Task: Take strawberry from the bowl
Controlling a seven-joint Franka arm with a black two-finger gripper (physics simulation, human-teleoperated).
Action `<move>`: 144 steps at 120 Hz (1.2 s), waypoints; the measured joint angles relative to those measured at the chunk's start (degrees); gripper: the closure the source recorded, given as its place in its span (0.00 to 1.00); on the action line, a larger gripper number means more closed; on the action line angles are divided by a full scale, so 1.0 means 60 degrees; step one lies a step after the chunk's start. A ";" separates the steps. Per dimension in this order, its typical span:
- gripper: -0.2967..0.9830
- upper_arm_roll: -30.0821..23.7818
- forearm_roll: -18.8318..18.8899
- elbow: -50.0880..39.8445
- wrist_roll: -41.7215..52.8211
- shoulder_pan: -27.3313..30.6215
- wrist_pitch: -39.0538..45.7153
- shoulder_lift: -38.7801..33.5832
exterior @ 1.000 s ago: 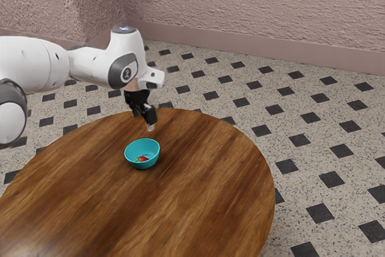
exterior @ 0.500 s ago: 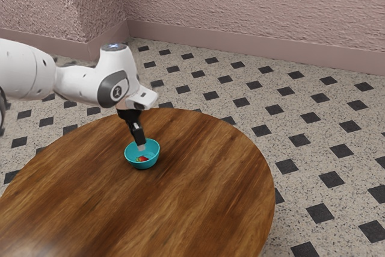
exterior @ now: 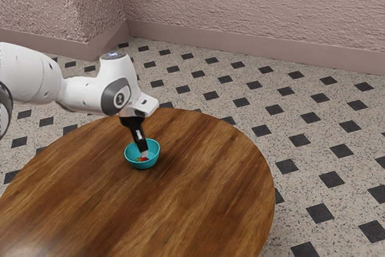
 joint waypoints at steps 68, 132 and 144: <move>0.52 0.0150 -0.1021 0.0229 -0.0574 0.0040 -0.0113 0.0537; 0.65 0.0173 -0.0997 0.0250 -0.1850 0.0064 -0.0294 0.0723; 0.69 0.0168 -0.1090 0.0253 -0.2093 0.0050 -0.0224 0.0721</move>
